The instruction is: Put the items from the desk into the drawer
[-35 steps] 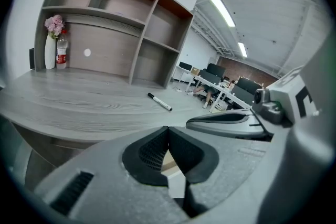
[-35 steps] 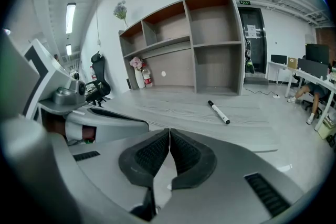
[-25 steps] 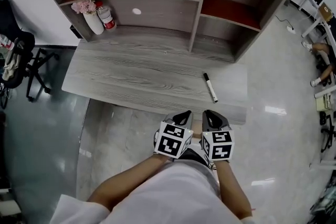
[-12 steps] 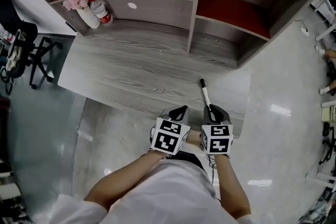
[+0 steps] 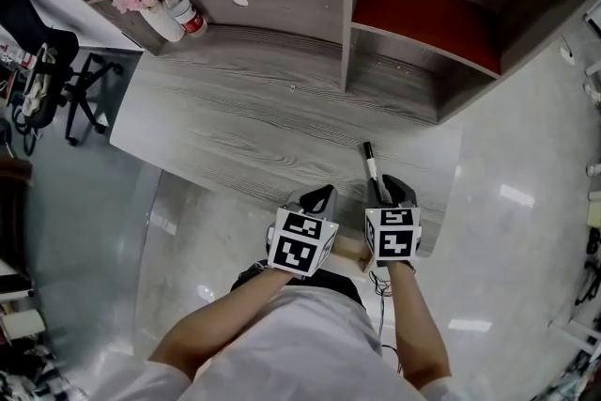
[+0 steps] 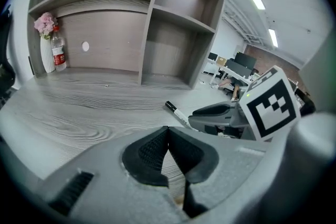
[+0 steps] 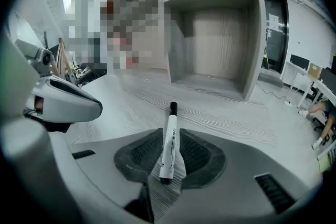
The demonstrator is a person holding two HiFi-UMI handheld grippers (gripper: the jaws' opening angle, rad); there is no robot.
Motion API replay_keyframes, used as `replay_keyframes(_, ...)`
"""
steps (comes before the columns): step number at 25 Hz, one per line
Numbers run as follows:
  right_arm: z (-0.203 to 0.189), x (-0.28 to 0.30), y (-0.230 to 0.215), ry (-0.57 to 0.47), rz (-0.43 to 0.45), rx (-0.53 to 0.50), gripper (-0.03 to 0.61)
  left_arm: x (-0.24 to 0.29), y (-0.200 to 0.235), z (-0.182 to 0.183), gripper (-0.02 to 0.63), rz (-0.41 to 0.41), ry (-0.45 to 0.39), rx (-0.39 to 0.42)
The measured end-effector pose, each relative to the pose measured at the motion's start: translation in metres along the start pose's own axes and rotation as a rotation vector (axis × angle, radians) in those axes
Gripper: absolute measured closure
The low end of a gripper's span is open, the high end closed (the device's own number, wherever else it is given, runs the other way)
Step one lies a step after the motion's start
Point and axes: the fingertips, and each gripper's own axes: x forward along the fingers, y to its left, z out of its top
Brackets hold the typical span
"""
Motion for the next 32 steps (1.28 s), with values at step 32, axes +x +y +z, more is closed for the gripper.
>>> replay_keyframes(32, -0.021, -0.026, 0.030, 0.018, -0.032, 0.027, 0.526, -0.028, -0.002, -0.037, 0.611, -0.042, 0.021, 0.018)
